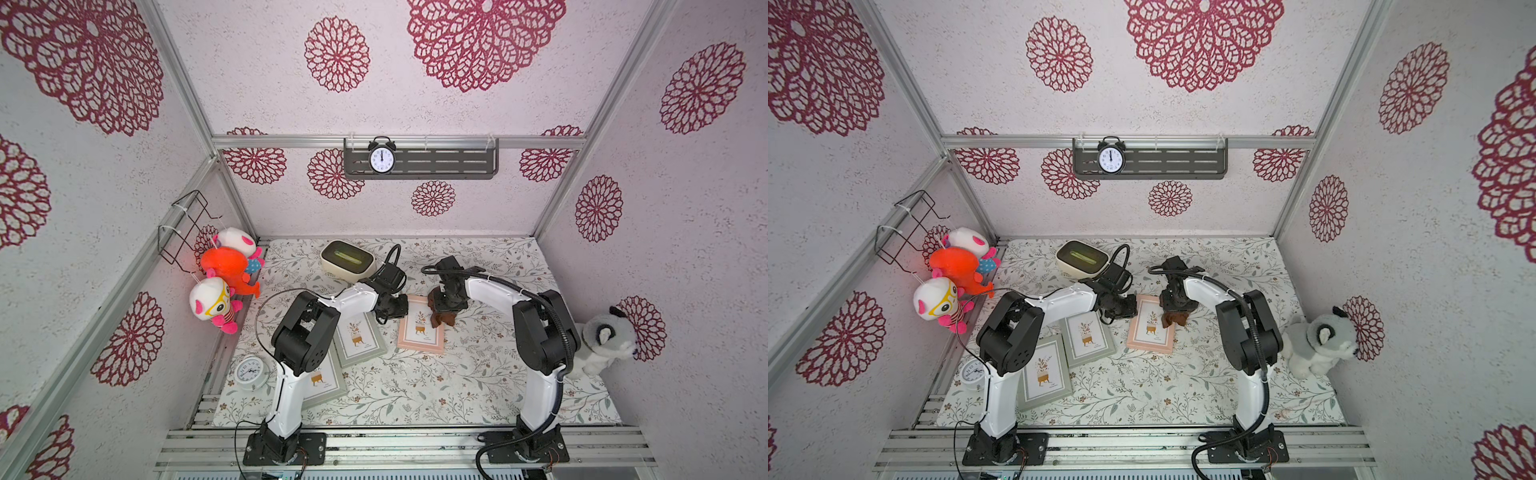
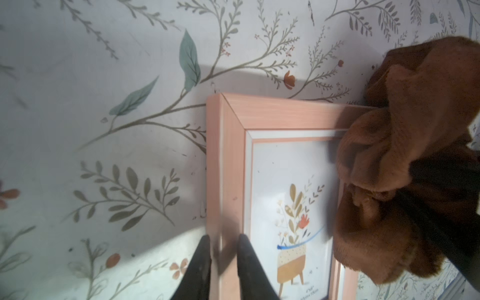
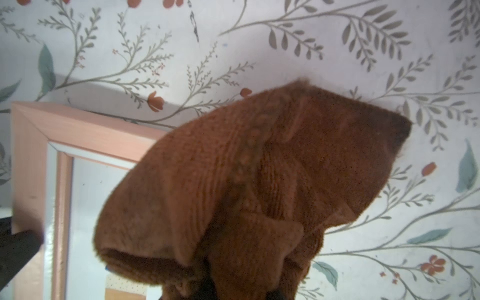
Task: Wipe the picture frame with a cloth
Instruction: Wipe the dirt from the picture frame.
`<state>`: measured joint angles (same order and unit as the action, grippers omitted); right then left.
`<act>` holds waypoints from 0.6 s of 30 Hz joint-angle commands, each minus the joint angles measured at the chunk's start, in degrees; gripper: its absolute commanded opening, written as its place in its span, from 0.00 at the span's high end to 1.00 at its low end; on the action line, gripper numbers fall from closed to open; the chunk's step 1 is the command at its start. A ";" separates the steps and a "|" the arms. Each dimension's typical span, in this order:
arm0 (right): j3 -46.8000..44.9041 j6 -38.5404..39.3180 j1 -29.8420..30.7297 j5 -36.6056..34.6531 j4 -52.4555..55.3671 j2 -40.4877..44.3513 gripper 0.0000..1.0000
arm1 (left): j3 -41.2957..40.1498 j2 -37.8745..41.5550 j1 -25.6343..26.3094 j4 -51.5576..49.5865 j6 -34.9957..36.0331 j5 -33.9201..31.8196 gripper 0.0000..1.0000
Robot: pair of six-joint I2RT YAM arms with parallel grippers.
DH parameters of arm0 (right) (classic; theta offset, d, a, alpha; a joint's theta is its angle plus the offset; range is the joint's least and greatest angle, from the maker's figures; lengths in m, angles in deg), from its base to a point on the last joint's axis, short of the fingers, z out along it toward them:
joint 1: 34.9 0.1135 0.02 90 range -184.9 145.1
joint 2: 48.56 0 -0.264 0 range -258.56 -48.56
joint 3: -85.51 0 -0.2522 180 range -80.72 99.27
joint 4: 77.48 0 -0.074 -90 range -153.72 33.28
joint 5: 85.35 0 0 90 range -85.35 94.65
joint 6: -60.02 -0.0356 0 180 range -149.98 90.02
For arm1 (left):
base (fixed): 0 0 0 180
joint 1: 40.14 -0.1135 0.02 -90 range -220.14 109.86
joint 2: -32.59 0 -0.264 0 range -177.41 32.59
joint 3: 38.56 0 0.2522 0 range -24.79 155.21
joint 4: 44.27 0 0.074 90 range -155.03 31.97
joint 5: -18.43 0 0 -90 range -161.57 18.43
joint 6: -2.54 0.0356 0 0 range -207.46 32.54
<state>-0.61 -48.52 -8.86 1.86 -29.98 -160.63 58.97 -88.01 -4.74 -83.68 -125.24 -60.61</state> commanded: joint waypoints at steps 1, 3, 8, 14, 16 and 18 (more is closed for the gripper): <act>-0.83 0.60 0.80 1.55 -0.77 -2.93 1.00 | 1.18 -1.91 0.01 -1.06 0.39 -0.68 0.82; 0.65 0.60 1.69 1.74 -0.52 -3.96 1.00 | 1.64 -2.88 0.11 -1.82 0.69 -0.30 0.82; 4.93 0.05 3.34 2.63 -0.16 -6.93 1.00 | 2.53 -4.27 0.55 -2.90 1.17 -0.36 0.83; 8.37 -2.46 4.88 8.20 -3.58 -9.24 1.00 | 2.38 -5.31 0.81 -3.27 1.35 -0.68 0.84; 7.64 -3.73 5.31 10.89 -6.54 -8.92 1.00 | 2.15 -5.45 0.82 -3.27 1.41 -0.81 0.85; 6.97 -5.13 5.51 13.00 -8.84 -8.74 1.00 | 1.87 -5.44 0.88 -3.10 1.41 -0.87 0.85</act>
<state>7.50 -50.56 -7.20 3.78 -32.58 -166.77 61.86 -89.34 -5.20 -86.24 -124.94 -62.73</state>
